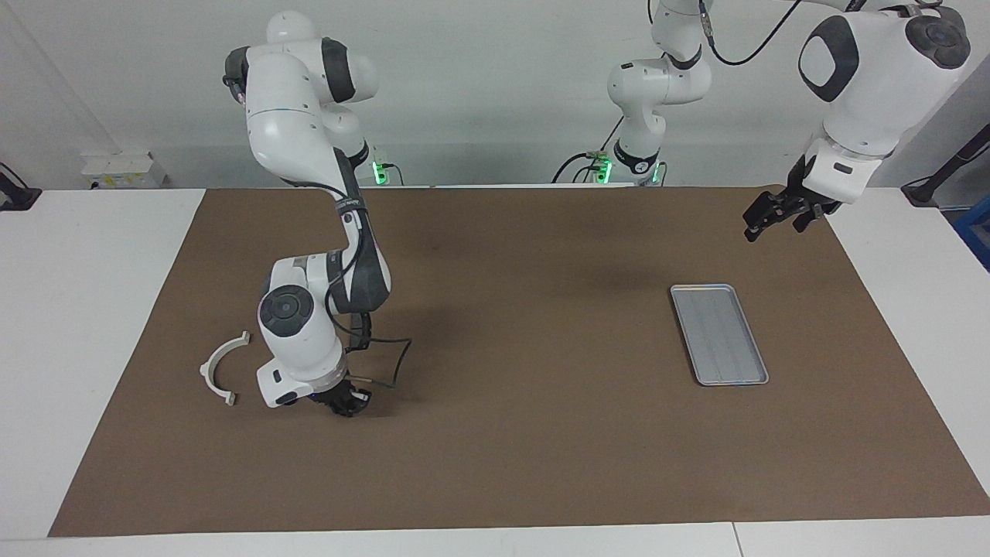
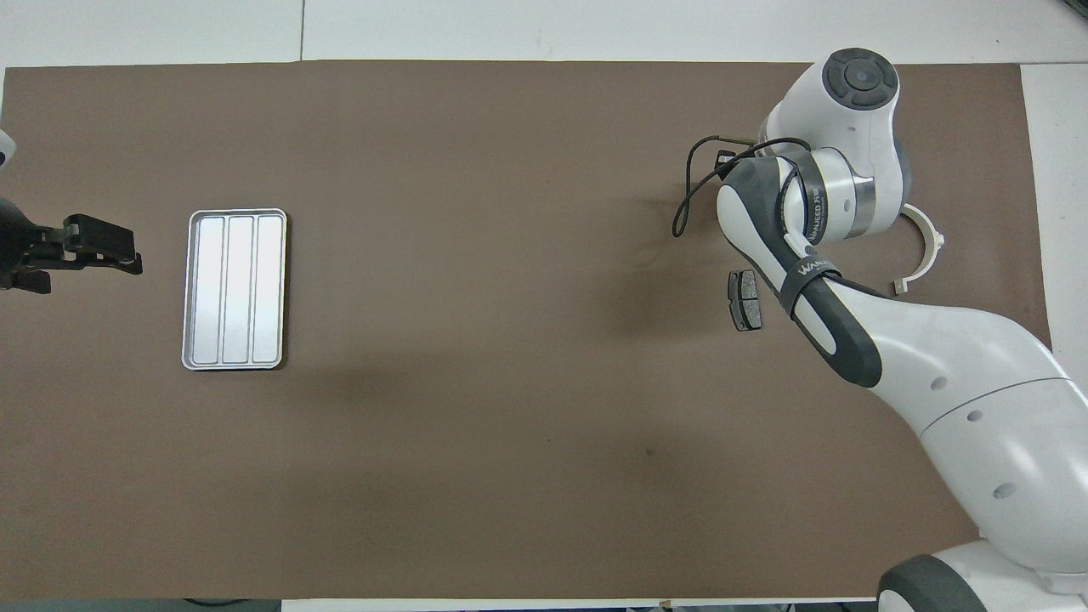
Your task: Pick bearing gear from pile to tray
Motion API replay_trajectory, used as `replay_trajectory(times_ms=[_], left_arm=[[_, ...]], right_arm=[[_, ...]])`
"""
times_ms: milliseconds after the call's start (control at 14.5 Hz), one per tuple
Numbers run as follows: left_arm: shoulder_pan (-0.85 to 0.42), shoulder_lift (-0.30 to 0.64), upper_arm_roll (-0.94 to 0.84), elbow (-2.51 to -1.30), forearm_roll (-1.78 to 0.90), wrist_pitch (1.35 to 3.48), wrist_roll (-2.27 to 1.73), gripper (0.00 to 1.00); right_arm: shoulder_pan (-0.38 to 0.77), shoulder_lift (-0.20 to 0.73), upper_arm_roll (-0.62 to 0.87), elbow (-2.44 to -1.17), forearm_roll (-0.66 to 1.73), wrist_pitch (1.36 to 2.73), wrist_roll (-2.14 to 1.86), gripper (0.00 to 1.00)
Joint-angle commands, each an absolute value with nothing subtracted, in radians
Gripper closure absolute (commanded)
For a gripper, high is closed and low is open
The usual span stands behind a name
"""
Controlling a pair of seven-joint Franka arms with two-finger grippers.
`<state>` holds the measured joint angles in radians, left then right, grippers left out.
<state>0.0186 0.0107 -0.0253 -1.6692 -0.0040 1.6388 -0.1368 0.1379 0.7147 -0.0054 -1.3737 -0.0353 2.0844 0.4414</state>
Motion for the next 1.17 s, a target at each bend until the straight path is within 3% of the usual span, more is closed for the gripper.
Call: replay_trajectory(times_ms=[0,344,551,826,1102], left_arm=[[0.006,-0.003,-0.014,-1.672,-0.006,1.626,-0.133,0.00],[0.006,-0.003,-0.014,-1.672,-0.006,1.625,-0.133,0.00],[0.006,-0.003,-0.014,-1.672,-0.006,1.624,-0.133,0.00],[0.006,-0.003,-0.014,-1.672,-0.006,1.624,-0.133,0.00],[0.006,-0.003,-0.014,-1.672,-0.006,1.624,-0.133,0.00]], right_arm=[[0.137,0.669,0.008,-1.300,-0.034,1.911,0.451,1.00],[0.210,0.451,0.058,-1.289,0.001,1.620,0.481,1.00],[0.311,0.396,0.083,-1.260,0.066,1.545,0.740,1.00],[0.460,0.403,0.094,-1.224,0.090,1.606,1.092,1.00],[0.558,0.471,0.094,-1.270,0.074,1.770,1.273,1.00]])
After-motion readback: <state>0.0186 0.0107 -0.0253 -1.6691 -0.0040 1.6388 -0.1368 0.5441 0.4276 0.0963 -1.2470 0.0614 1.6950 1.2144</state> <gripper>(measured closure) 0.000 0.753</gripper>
